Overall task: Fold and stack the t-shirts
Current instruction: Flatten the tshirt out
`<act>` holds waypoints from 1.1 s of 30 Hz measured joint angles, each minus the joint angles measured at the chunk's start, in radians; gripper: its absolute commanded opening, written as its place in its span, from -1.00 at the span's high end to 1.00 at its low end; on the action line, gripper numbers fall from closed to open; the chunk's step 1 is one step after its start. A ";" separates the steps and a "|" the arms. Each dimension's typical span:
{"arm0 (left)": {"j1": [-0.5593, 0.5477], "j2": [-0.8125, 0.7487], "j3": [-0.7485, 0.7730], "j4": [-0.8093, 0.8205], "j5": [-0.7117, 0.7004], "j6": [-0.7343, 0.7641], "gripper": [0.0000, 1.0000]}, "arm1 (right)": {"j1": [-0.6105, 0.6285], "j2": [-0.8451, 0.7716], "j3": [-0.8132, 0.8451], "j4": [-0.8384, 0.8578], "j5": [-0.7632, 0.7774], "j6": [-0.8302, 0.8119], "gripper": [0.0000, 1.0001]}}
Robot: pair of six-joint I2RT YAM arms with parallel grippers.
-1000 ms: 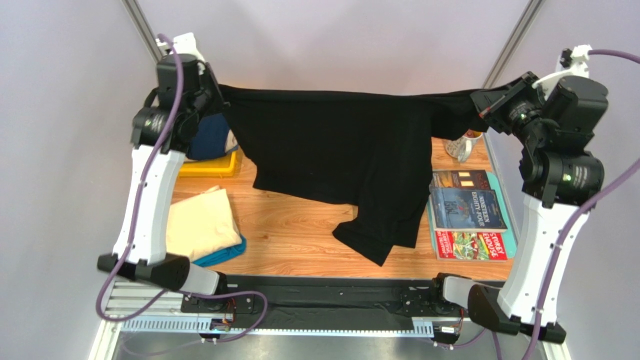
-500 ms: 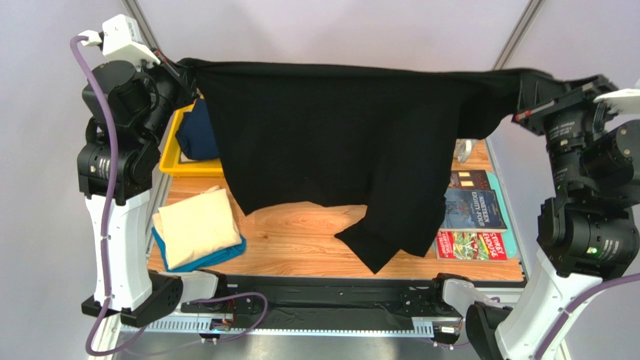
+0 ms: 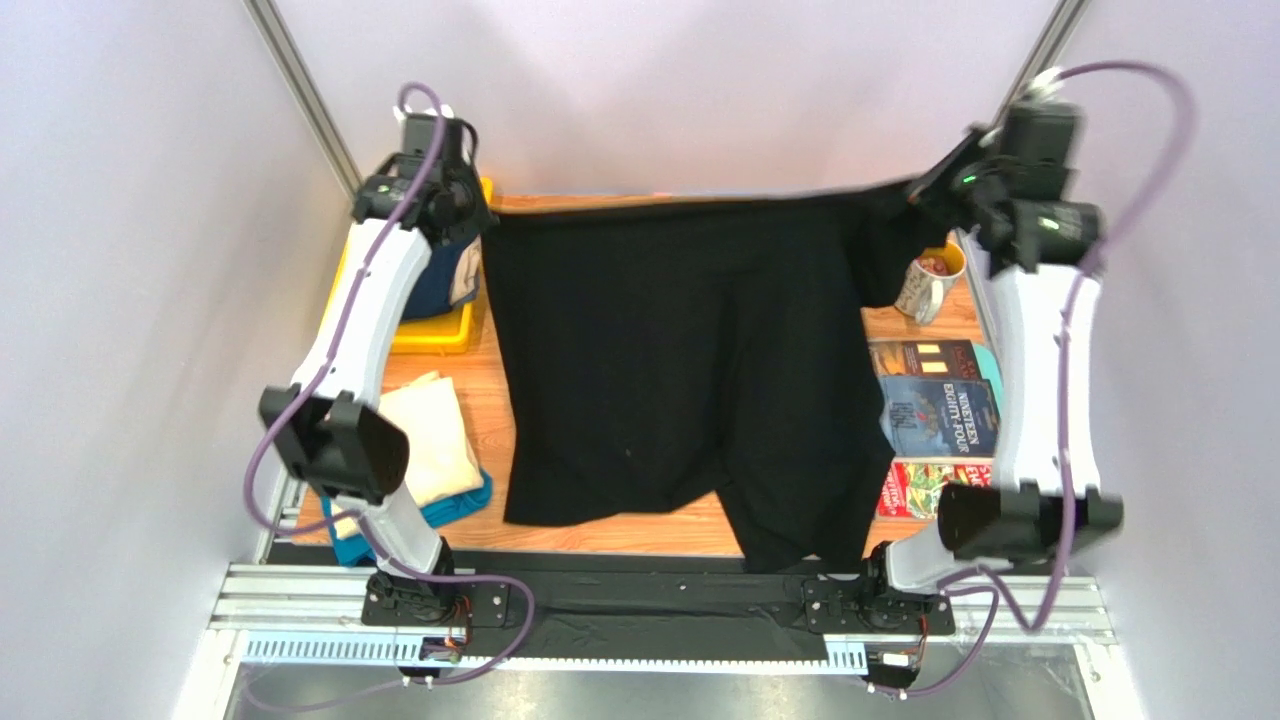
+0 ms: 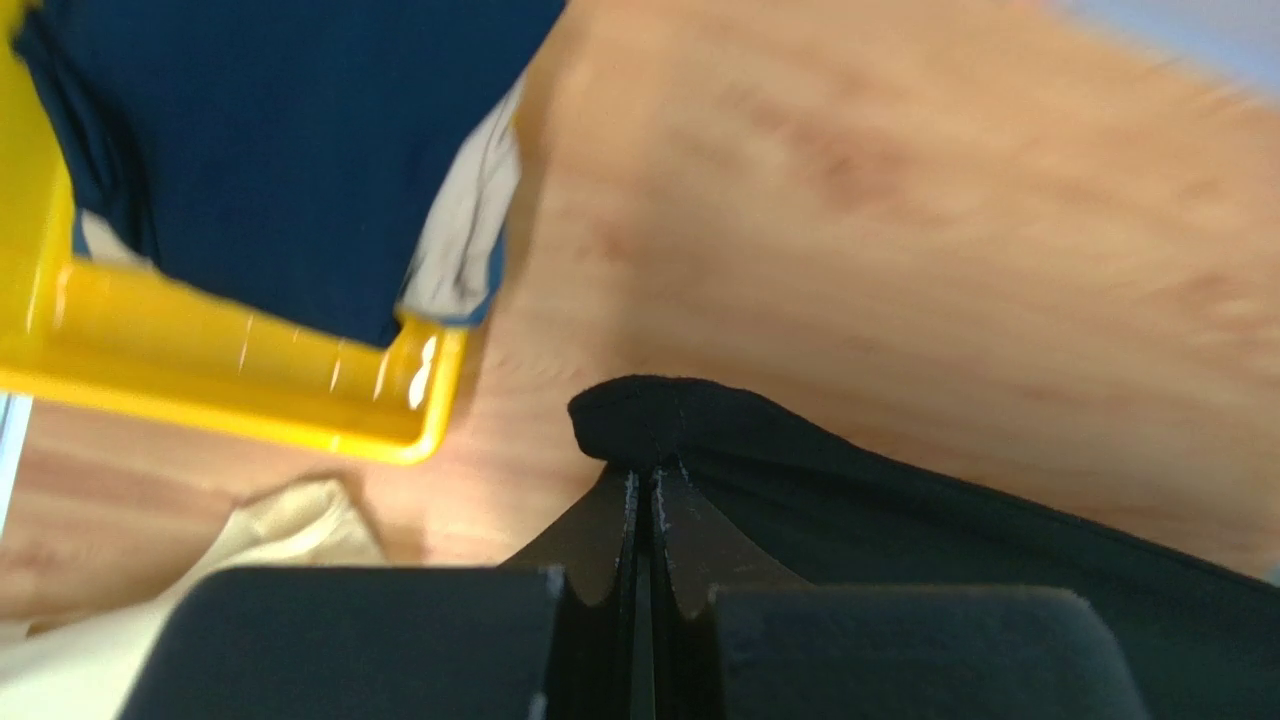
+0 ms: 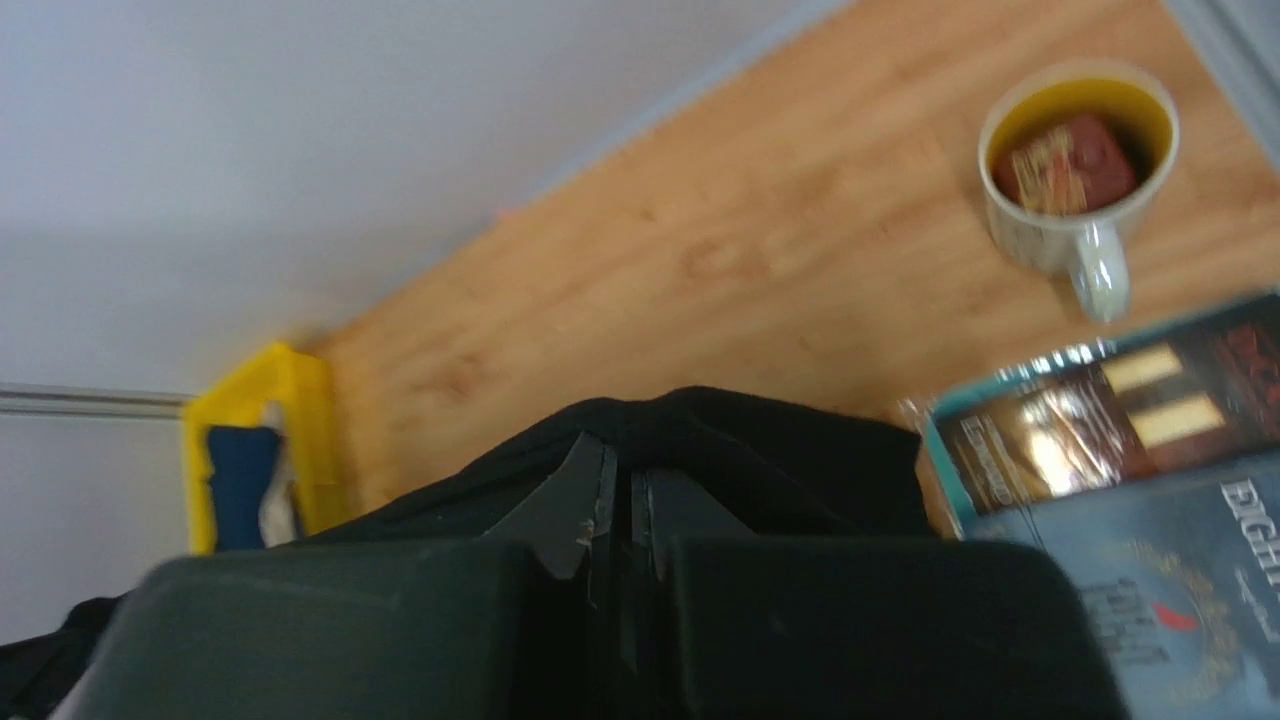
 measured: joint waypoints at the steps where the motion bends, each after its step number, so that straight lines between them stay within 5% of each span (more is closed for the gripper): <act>1: 0.002 0.033 -0.024 -0.014 -0.005 0.005 1.00 | 0.015 0.043 -0.055 -0.014 0.021 -0.006 1.00; 10: 0.019 0.263 0.014 -0.066 -0.068 0.048 1.00 | 0.083 0.475 0.011 -0.200 0.077 -0.037 1.00; 21: 0.032 0.541 0.283 -0.057 -0.151 0.081 1.00 | 0.191 0.644 0.192 -0.171 0.157 -0.074 0.99; 33: 0.032 0.690 0.361 -0.057 -0.155 0.082 1.00 | 0.193 0.805 0.225 -0.127 0.274 -0.075 1.00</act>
